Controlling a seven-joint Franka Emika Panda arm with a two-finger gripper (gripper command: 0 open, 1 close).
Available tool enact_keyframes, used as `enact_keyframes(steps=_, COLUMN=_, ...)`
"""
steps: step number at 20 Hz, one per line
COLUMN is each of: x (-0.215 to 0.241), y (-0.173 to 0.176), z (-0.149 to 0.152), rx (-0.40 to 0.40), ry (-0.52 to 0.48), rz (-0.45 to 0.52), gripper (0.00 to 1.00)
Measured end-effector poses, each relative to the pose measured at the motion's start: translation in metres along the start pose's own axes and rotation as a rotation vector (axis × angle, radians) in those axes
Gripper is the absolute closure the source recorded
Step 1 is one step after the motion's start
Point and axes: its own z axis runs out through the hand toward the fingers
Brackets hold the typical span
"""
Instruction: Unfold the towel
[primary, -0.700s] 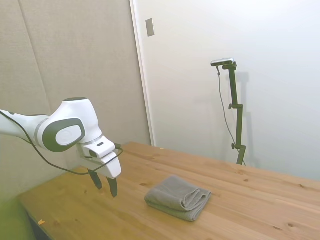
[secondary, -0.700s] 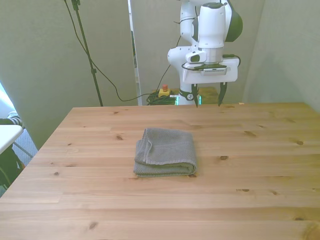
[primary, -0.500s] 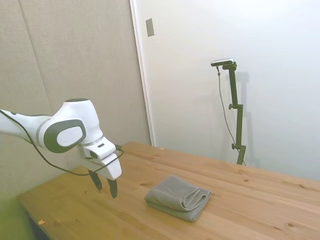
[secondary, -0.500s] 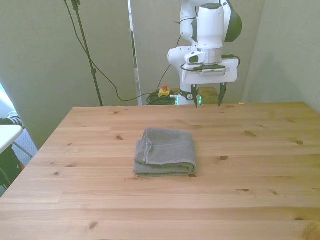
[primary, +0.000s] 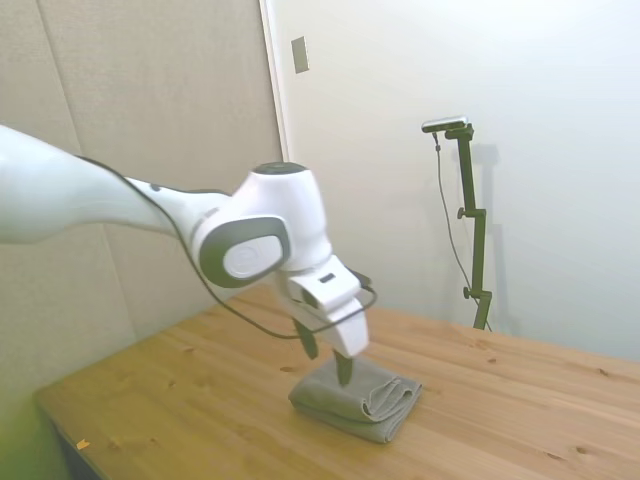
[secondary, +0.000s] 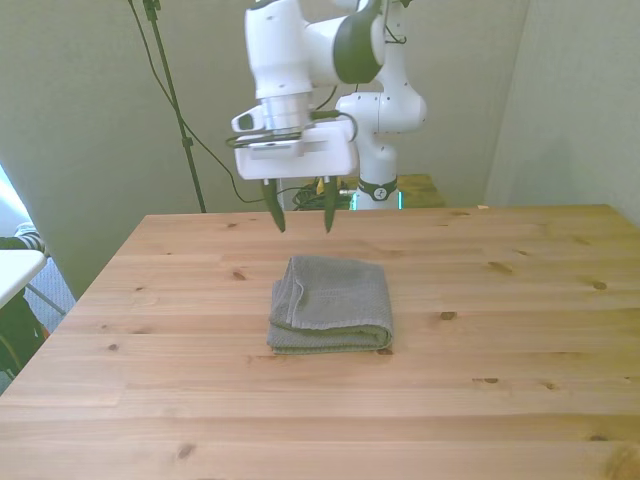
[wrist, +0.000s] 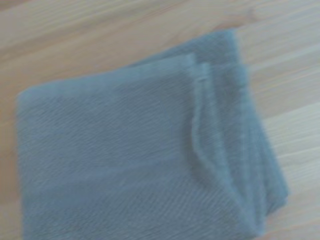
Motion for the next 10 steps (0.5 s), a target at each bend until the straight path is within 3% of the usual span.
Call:
enact_keyframes(steps=3, x=0.019, y=0.01, z=0.019, rx=0.023, ry=-0.045, rz=0.022, gripper=0.0)
enact_keyframes(steps=10, x=0.012, y=0.015, z=0.048, rx=0.054, ry=-0.111, rz=-0.003, gripper=0.0)
